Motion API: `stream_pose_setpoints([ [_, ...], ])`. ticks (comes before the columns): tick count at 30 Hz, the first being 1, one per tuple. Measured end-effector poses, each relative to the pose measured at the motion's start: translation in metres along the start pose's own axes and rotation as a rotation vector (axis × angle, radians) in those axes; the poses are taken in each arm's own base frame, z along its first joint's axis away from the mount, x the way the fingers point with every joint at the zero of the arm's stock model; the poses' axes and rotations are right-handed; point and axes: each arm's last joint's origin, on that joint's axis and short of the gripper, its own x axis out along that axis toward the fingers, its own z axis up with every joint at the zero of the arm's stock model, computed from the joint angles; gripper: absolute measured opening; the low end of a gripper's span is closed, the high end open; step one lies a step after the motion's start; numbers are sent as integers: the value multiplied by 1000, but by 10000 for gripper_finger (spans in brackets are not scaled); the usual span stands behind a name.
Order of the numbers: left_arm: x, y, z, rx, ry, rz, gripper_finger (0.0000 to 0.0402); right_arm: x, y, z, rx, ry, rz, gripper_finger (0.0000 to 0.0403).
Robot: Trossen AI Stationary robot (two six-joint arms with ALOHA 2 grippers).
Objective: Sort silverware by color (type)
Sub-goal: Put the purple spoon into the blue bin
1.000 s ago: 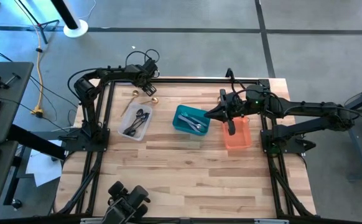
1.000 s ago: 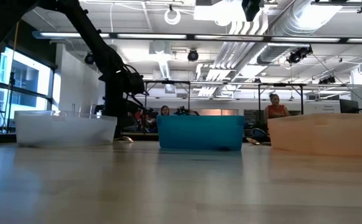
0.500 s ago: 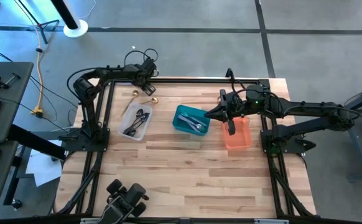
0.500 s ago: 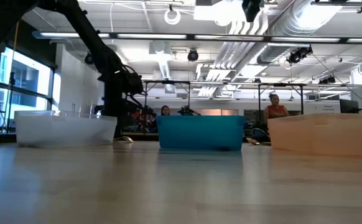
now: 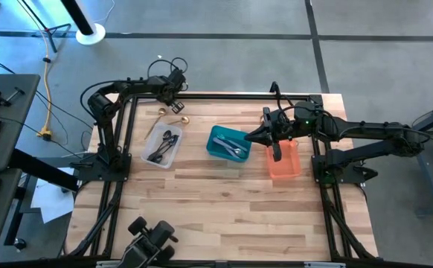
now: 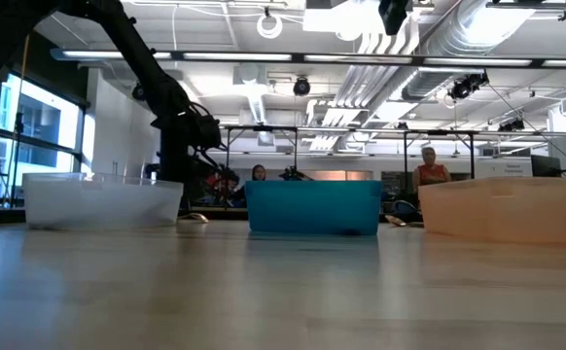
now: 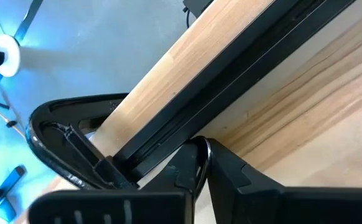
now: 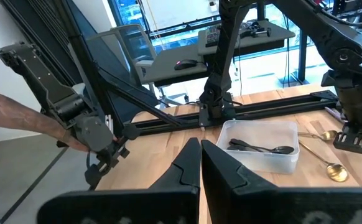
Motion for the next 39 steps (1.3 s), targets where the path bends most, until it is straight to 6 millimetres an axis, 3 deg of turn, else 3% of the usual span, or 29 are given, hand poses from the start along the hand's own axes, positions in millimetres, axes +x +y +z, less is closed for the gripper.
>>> stream_pose_setpoints([
  [9, -10, -5, -3, 21, 12, -80, 3, 0, 0, 0, 0, 0, 0, 0],
  [15, -37, -3, -1, 14, -61, -113, 1, 0, 0, 0, -4, 0, 0, 0],
  [28, -123, 12, -5, -126, -326, -210, 1, 0, 0, 0, -7, 0, 1, 0],
  [39, -203, -1, -21, -216, -585, -446, 0, 0, 0, 0, -96, 0, 1, 0],
])
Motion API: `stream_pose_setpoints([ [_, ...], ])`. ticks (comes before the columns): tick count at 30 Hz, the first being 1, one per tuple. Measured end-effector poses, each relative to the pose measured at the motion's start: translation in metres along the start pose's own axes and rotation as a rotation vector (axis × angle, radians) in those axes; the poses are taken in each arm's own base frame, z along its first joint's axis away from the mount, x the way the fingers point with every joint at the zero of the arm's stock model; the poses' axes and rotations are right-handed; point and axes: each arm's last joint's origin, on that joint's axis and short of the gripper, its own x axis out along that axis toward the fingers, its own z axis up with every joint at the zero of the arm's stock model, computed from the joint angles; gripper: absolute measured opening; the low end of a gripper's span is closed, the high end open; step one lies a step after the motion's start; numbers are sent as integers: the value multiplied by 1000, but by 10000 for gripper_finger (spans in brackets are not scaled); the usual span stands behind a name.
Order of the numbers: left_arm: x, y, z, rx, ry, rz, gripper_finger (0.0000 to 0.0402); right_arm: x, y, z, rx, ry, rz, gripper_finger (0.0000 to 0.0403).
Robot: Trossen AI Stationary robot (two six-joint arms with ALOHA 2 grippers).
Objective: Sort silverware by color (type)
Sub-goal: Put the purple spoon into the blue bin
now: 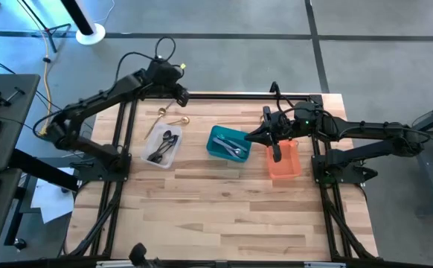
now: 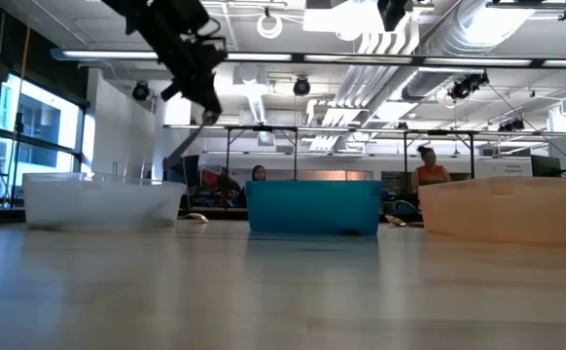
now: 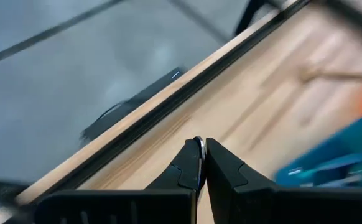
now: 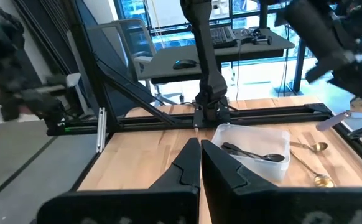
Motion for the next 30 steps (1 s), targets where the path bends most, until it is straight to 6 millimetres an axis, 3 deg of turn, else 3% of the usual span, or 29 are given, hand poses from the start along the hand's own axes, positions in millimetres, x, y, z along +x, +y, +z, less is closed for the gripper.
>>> stream_pose_setpoints([
  [9, -47, -49, 10, -15, -280, -244, 0, 0, 0, 0, -21, 0, 0, 0],
  [22, -67, -95, -70, -94, -570, -650, 0, 0, 0, 0, -40, 0, 0, 0],
  [26, -78, -104, -85, -54, -695, -773, 0, 0, 0, 0, -37, -2, 1, 0],
  [30, -92, -111, -84, -35, -787, -882, 0, 0, 1, 5, -12, -53, 5, 0],
])
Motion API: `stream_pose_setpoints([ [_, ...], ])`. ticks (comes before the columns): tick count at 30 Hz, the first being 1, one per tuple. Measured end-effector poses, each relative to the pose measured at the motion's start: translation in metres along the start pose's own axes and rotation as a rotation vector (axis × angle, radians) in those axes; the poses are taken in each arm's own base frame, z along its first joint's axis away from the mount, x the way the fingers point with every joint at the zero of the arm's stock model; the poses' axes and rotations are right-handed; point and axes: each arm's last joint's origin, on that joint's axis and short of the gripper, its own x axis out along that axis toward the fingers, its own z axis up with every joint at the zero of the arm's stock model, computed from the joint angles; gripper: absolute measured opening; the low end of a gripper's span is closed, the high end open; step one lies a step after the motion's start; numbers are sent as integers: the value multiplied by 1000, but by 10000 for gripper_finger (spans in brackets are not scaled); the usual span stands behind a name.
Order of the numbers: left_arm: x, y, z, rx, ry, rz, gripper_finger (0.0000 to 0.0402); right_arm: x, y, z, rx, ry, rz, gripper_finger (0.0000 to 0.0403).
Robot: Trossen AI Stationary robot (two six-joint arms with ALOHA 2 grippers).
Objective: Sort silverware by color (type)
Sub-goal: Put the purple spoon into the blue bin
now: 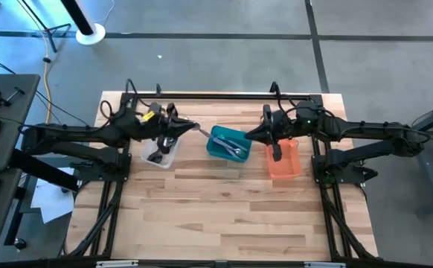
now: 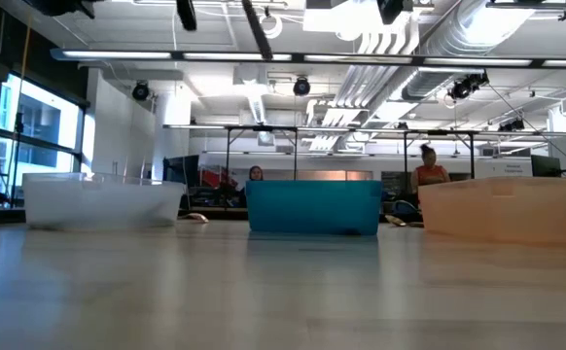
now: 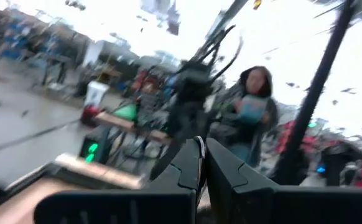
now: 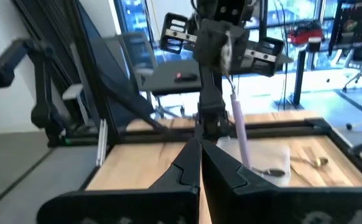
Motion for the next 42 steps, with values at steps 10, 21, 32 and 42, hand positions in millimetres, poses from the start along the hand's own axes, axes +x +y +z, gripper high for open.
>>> stream_pose_setpoints([
  [10, 7, -19, 14, -5, -3, -74, 0, 2, 11, 8, -54, -83, 29, 0],
  [21, 7, -20, 13, 67, -3, -80, 0, 3, 12, 4, -85, -49, -43, 0],
  [32, 7, -20, 13, 65, -2, -80, 0, 3, 12, 4, -78, -50, -43, 0],
  [42, 8, -19, 13, 8, 3, -73, 0, 15, 9, 6, -21, -94, -48, 0],
])
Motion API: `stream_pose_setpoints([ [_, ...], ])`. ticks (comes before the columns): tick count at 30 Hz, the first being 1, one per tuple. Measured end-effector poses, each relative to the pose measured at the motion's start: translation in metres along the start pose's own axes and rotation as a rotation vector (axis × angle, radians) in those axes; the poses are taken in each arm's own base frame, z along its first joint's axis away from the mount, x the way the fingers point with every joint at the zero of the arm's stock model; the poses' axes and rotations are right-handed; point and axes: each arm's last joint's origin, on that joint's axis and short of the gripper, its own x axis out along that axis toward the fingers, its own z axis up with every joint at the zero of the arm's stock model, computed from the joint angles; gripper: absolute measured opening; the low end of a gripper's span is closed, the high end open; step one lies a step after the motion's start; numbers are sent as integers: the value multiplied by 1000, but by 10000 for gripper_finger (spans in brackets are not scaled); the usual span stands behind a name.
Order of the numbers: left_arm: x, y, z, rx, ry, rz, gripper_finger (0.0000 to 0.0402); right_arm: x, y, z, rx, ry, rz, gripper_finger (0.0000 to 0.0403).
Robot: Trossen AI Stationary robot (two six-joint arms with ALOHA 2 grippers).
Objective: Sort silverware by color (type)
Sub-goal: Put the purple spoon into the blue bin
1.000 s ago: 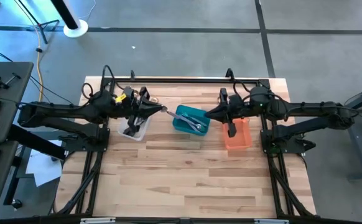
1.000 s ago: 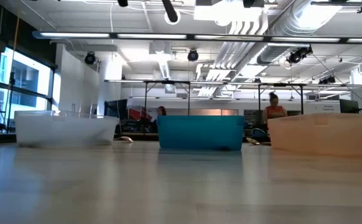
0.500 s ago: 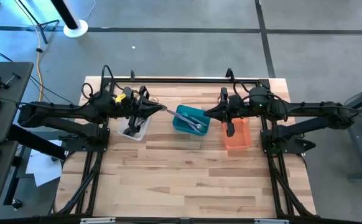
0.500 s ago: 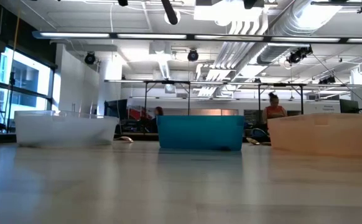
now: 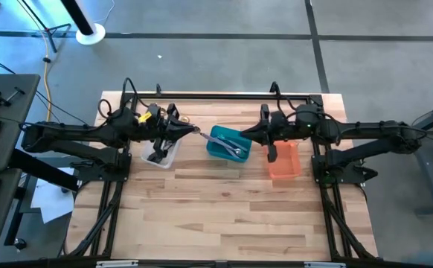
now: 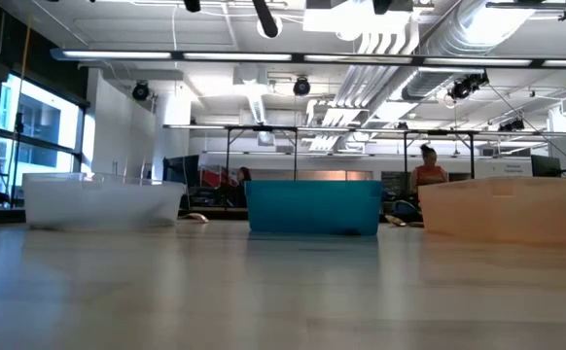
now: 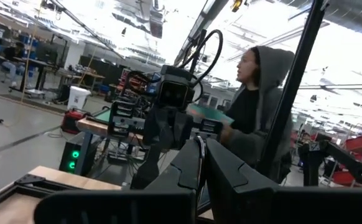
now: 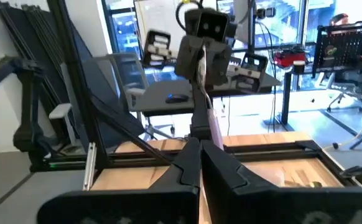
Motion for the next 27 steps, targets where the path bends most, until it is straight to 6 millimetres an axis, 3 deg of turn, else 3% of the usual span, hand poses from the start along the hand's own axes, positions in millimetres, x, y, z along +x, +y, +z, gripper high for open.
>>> stream_pose_setpoints([
  [7, 7, 11, -9, -89, 51, 66, 0, 38, -10, -5, 23, 107, -72, 1],
  [10, 15, 14, -13, -86, 97, 84, 0, 52, -16, -6, 36, 178, -110, 20],
  [14, 24, 16, -14, -53, 111, 84, 0, 64, -19, 1, 54, 213, -122, 78],
  [22, 26, 17, -10, -48, 92, 82, 0, 67, -21, 2, 35, 235, -164, 210],
  [27, 29, 18, -14, -71, 112, 56, 0, 76, -21, -8, 54, 265, -98, 252],
])
